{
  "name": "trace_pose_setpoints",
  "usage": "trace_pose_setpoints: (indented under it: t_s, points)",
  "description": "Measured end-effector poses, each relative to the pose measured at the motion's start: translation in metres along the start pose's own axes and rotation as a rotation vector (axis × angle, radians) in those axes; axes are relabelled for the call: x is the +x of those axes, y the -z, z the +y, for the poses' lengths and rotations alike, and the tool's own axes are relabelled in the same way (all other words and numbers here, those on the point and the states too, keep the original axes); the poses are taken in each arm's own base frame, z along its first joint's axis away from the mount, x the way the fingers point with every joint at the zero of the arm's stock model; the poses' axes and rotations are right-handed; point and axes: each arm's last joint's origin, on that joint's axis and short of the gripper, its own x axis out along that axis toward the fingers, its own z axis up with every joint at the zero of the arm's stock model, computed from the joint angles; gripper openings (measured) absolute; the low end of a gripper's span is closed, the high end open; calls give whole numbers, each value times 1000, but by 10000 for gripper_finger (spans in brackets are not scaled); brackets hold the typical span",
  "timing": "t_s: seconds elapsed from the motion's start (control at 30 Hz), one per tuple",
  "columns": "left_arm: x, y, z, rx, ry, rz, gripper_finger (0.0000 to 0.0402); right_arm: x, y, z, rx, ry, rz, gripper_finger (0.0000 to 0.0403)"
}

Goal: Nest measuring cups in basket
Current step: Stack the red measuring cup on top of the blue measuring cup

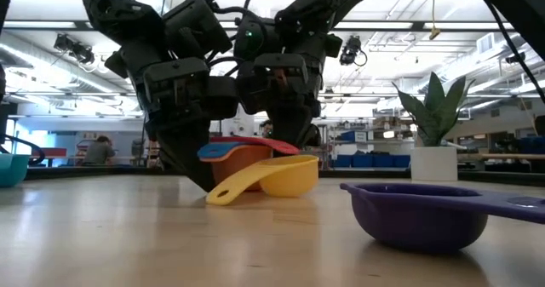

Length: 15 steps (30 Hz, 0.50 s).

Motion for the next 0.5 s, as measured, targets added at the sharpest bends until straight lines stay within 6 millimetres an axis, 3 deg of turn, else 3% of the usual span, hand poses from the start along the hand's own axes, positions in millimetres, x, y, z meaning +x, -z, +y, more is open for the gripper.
trace_pose_setpoints:
  t_s: [0.5]
  points:
    - [0, -3, 0, -24, -39, -63, 0, 2, 0, 5, 4, -9, -13, 0]
